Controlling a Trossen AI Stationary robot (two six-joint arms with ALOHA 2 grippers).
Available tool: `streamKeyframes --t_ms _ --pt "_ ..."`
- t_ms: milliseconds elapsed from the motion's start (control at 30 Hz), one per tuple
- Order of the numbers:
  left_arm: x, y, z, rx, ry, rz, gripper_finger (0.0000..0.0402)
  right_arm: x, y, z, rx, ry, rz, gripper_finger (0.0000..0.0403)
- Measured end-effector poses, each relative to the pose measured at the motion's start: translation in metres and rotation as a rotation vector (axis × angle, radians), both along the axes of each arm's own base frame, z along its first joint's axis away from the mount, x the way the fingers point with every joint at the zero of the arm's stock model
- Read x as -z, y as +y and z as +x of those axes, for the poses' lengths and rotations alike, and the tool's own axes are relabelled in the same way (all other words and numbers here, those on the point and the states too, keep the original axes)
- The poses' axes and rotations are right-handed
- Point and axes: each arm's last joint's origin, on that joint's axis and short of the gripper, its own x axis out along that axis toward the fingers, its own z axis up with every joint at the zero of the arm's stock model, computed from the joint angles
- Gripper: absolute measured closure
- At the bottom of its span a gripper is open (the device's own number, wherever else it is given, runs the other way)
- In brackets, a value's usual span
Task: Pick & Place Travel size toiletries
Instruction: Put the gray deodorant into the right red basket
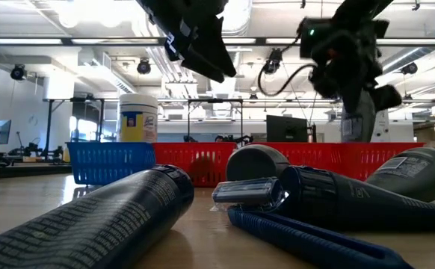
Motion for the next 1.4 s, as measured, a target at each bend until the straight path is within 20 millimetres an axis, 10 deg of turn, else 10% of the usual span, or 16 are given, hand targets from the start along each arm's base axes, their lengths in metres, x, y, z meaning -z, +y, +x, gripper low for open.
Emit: streamKeyframes --t_ms 567,900,1100,1400 --pt "0.004 -0.004 -0.005 -0.045 0.040 -0.019 0.0115 0.011 -0.017 0.032 -0.049 0.054 -0.072 0.0096" --pt "0.009 -0.004 -0.007 -0.023 0.071 0.007 0.0115 -0.034 -0.019 0.029 -0.007 -0.050 -0.306 0.0039" --pt "0.015 -0.006 -0.009 0.074 0.126 0.046 0.0115 -0.060 0.003 0.008 0.075 -0.117 -0.299 0.0044" --pt "0.015 -0.006 -0.009 0.099 0.137 0.073 0.0115 -0.045 0.085 -0.018 0.091 -0.049 -0.189 0.0061"
